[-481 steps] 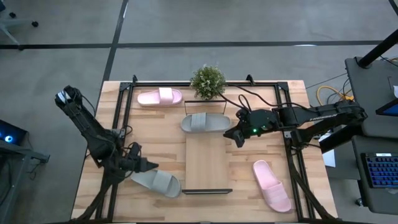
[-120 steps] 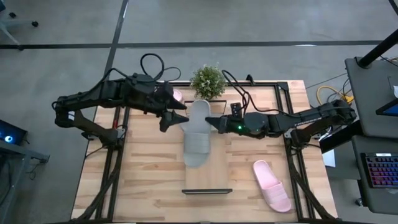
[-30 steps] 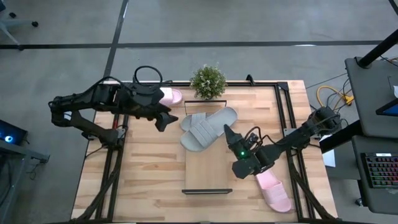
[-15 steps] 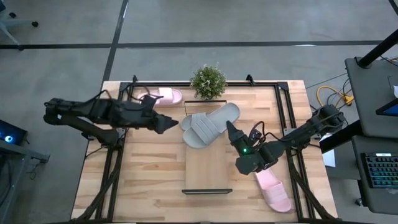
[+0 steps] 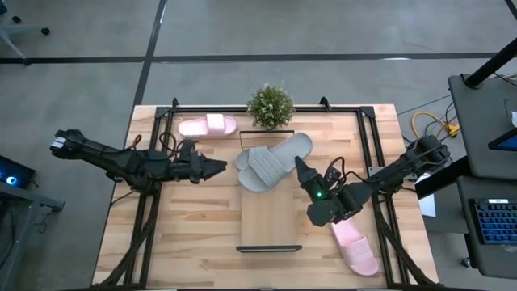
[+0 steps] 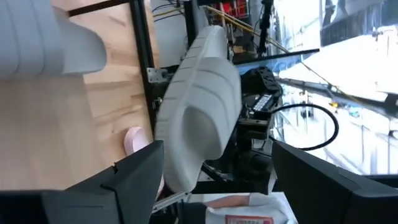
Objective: Pick and place slides into the shelf
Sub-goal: Put the gray slide on the shelf
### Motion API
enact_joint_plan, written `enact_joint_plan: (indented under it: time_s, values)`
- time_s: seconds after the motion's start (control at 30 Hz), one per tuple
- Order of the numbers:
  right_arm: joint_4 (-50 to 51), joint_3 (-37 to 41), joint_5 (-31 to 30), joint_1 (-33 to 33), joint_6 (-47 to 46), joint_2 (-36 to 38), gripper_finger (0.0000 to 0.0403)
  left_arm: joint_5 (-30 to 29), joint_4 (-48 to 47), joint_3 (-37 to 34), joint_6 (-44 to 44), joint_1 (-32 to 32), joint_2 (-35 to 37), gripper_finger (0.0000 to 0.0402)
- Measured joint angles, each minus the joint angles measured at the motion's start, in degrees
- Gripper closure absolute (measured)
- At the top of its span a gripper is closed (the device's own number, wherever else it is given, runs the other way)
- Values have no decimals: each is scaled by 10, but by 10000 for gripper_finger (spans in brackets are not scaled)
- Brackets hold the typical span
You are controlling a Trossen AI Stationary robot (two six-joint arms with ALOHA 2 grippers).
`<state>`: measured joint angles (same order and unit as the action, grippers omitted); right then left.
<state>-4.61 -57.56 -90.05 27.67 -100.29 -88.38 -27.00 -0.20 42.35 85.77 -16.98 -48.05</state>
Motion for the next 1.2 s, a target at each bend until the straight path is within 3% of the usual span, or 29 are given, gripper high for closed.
enact_joint_plan:
  time_s: [0.17, 0.37, 0.6, 0.97, 1.2]
  values:
    - [0, 0, 0, -7, 24, 11, 363, -36, 12, -4, 25, -26, -21, 120]
    - [-1, 0, 0, -12, 19, 12, 363, -36, 146, -5, 26, -29, -90, 121]
    - [-1, 0, 2, -12, 27, 12, 363, -31, 229, -5, 41, -38, -157, 121]
    - [-3, 0, 4, -12, 28, 14, 365, -26, 212, -5, 53, -66, -159, 121]
    - [-3, 0, 14, -11, 22, 14, 365, -53, 170, -5, 52, -71, -156, 121]
